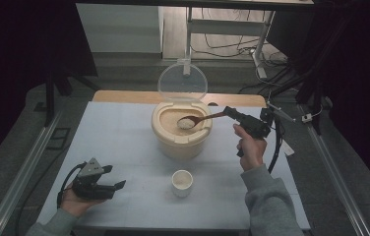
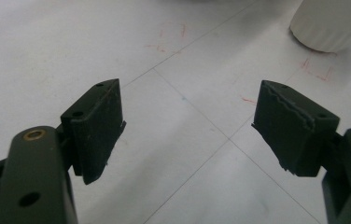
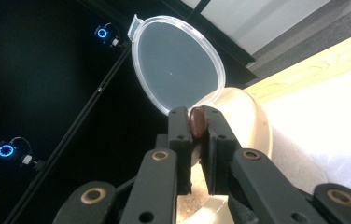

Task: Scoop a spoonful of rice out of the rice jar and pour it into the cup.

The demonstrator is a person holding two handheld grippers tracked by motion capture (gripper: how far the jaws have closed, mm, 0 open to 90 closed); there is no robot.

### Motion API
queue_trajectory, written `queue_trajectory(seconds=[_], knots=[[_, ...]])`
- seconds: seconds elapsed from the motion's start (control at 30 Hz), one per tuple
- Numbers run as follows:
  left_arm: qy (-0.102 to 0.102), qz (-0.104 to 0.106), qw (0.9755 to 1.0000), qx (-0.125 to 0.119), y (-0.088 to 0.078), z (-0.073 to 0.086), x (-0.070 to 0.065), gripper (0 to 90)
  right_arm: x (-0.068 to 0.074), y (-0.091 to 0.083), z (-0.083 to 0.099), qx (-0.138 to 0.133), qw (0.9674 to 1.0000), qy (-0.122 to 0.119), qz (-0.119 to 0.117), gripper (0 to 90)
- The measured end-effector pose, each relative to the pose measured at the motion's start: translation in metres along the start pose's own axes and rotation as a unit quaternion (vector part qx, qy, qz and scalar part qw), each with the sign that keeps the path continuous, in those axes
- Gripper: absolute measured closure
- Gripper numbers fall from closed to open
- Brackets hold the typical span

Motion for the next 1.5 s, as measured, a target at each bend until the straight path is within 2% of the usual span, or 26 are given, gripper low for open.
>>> queue_trajectory(seconds=[0.4,0.73,1.2,1.5], knots=[[0.0,0.0,1.0,0.001,0.0,0.0,0.0,23.8,0.002,-0.005,0.0,0.008,0.9999,0.004,-0.006,82.7],[-0.001,-0.001,1.0,0.001,0.0,0.0,0.001,23.8,0.011,-0.017,0.005,0.023,0.9994,0.009,-0.022,82.7],[0.0,0.0,1.0,0.001,0.001,-0.001,0.0,23.9,0.019,-0.036,0.035,0.082,0.9959,0.011,-0.038,82.7],[0.001,0.0,1.0,0.002,0.002,-0.001,0.0,23.8,0.01,-0.044,0.058,0.115,0.9925,0.021,-0.038,82.7]])
Point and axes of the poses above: each handheld gripper's, and its own axes: y roughly forward along the jaws, z roughly out of its underside, x roughly to its left, the point moved 4 cm from there along y, roughly forward along the jaws, and after that the axes turned 10 degrees about -z, right-handed, at the moved point
